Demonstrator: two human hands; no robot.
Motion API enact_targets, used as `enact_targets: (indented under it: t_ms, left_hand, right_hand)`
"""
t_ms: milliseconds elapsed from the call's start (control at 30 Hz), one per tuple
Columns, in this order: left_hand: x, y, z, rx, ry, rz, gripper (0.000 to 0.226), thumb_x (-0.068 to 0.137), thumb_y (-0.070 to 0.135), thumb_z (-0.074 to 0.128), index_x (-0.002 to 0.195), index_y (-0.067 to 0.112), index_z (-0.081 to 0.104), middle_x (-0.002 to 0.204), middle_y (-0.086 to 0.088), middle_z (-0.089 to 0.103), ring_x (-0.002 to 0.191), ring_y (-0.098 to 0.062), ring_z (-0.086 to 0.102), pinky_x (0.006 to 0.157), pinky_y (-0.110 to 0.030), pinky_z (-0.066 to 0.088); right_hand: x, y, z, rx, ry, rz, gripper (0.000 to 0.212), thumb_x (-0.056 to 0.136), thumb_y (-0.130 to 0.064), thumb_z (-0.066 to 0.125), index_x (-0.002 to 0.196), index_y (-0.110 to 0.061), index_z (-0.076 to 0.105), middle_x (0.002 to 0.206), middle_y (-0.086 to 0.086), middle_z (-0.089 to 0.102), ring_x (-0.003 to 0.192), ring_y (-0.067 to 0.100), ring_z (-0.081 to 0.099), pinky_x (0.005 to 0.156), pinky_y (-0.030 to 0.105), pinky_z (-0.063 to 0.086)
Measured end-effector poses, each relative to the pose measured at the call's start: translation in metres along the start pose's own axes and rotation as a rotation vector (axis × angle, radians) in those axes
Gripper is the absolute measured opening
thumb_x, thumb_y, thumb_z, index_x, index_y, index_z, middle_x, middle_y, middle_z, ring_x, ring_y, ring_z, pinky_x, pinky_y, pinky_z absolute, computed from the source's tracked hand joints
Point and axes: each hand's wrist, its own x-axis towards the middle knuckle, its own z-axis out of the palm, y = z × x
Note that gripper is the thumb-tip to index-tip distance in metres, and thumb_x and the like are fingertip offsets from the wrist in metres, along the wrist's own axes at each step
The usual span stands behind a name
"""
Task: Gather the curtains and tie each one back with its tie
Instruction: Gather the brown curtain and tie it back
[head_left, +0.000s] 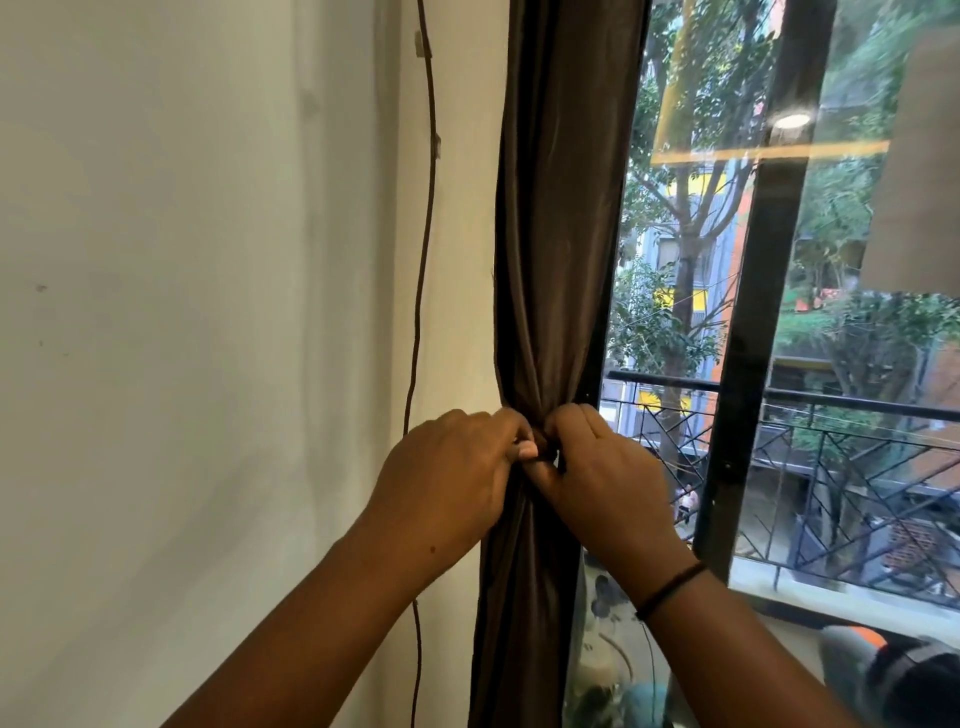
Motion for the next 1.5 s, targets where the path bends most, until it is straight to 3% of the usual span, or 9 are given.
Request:
enact_targets:
  t_ms: [333, 533, 733, 900, 1067, 1167, 1300, 1400, 1500]
  left_hand:
    - [-0.004, -0.014, 0.000, 0.024, 0.051, 0.119, 0.026, 0.088, 0.031, 0.043, 0.095, 0.017, 0.065, 0.086, -0.001, 0.070, 0.078, -0.020, 0.067, 0.069, -0.035, 0.056]
    - [-0.005, 0.000, 0.003, 0.184, 0.103, 0.100, 0.019, 0.083, 0.034, 0.042, 0.098, 0.026, 0.048, 0.077, 0.002, 0.065, 0.069, -0.016, 0.062, 0.064, -0.031, 0.051]
    - [-0.002, 0.013, -0.001, 0.169, 0.178, 0.068, 0.033, 0.085, 0.032, 0.039, 0.088, 0.018, 0.069, 0.072, 0.003, 0.070, 0.064, -0.018, 0.066, 0.067, -0.033, 0.053]
    - [-0.019, 0.011, 0.008, 0.108, 0.235, -0.031, 0.033, 0.087, 0.031, 0.040, 0.094, 0.017, 0.070, 0.081, 0.002, 0.072, 0.075, -0.019, 0.069, 0.071, -0.034, 0.054]
    - [-0.025, 0.002, 0.015, -0.016, 0.380, -0.057, 0.026, 0.085, 0.027, 0.045, 0.093, 0.015, 0.067, 0.080, -0.003, 0.070, 0.073, -0.022, 0.067, 0.067, -0.037, 0.055]
    - [-0.038, -0.005, 0.025, -0.163, 0.383, -0.081, 0.023, 0.089, 0.028, 0.043, 0.109, 0.027, 0.056, 0.102, 0.006, 0.066, 0.101, -0.012, 0.059, 0.087, -0.034, 0.046]
    - [-0.051, -0.001, 0.039, -0.248, 0.286, 0.023, 0.032, 0.088, 0.023, 0.045, 0.119, 0.033, 0.050, 0.123, 0.024, 0.044, 0.129, 0.019, 0.021, 0.104, -0.006, 0.023]
    - [-0.055, 0.000, 0.042, -0.289, 0.283, 0.040, 0.030, 0.089, 0.022, 0.045, 0.117, 0.032, 0.050, 0.129, 0.018, 0.044, 0.130, 0.015, 0.025, 0.105, -0.010, 0.027]
    - [-0.063, -0.001, 0.048, -0.221, 0.340, 0.065, 0.020, 0.091, 0.028, 0.048, 0.110, 0.026, 0.053, 0.120, 0.012, 0.051, 0.117, -0.004, 0.047, 0.094, -0.024, 0.042]
  right_hand:
    - [-0.007, -0.009, -0.003, 0.318, -0.122, -0.098, 0.015, 0.089, -0.034, 0.044, 0.102, -0.028, 0.048, 0.083, -0.009, 0.063, 0.066, 0.009, 0.055, 0.052, 0.009, 0.025]
    - [-0.005, -0.029, -0.011, 0.102, -0.018, 0.073, 0.021, 0.079, -0.039, 0.043, 0.081, -0.019, 0.036, 0.041, -0.001, 0.050, 0.030, 0.016, 0.047, 0.037, 0.019, 0.016]
    - [0.004, -0.039, -0.011, 0.038, -0.022, 0.314, 0.014, 0.078, -0.028, 0.046, 0.074, -0.014, 0.044, 0.039, -0.002, 0.045, 0.032, 0.021, 0.046, 0.042, 0.015, 0.001]
    - [-0.002, -0.030, -0.012, 0.369, -0.162, 0.368, 0.011, 0.074, -0.031, 0.055, 0.078, -0.022, 0.049, 0.062, -0.015, 0.038, 0.070, 0.018, 0.043, 0.054, 0.028, 0.030]
    - [-0.008, -0.022, -0.024, 0.976, -0.431, 0.555, 0.016, 0.078, -0.032, 0.066, 0.094, -0.030, 0.067, 0.088, -0.011, 0.063, 0.073, 0.012, 0.053, 0.067, 0.027, 0.043]
    - [-0.005, -0.016, -0.038, 1.300, -0.573, 0.817, 0.021, 0.076, -0.031, 0.072, 0.094, -0.021, 0.074, 0.076, -0.012, 0.067, 0.069, 0.014, 0.055, 0.064, 0.023, 0.046]
    - [0.000, -0.015, -0.044, 1.250, -0.653, 0.840, 0.027, 0.072, -0.038, 0.070, 0.088, -0.016, 0.075, 0.081, 0.000, 0.071, 0.071, 0.009, 0.057, 0.068, 0.025, 0.042]
    - [0.005, -0.024, -0.049, 1.281, -0.545, 0.886, 0.005, 0.082, -0.012, 0.067, 0.080, -0.010, 0.070, 0.059, -0.007, 0.068, 0.052, -0.002, 0.059, 0.052, 0.010, 0.043]
    - [0.007, -0.024, -0.049, 1.305, -0.414, 1.017, 0.014, 0.086, -0.015, 0.064, 0.073, -0.009, 0.064, 0.050, -0.008, 0.058, 0.040, 0.000, 0.048, 0.045, 0.013, 0.040]
